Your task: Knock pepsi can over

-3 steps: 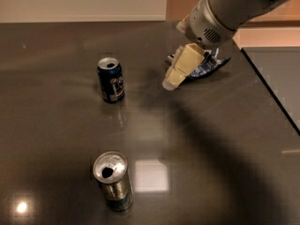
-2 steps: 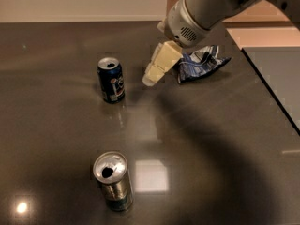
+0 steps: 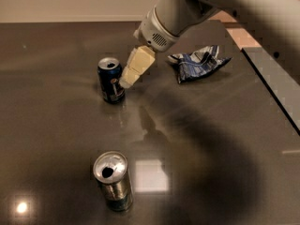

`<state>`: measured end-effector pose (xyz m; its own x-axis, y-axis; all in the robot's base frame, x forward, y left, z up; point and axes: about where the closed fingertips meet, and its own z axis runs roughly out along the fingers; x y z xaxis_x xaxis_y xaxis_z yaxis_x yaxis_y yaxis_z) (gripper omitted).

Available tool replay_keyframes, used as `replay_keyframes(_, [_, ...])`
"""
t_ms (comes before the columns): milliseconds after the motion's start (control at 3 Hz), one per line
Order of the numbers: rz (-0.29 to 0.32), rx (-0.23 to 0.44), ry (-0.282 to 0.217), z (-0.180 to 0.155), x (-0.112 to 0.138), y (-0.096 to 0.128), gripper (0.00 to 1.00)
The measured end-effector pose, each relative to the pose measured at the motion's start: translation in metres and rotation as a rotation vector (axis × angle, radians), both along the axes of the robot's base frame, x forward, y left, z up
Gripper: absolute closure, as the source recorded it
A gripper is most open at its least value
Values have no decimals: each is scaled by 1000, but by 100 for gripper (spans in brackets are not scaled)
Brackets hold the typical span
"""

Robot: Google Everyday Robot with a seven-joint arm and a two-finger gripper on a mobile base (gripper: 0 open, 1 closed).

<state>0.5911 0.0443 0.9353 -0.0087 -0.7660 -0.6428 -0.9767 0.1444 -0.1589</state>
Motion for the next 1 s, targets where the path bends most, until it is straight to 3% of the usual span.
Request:
replay_keyframes(667, [53,-8,47,-29,1,40,0])
replay_keyframes(1000, [65,-3,62,-38,4,53,9])
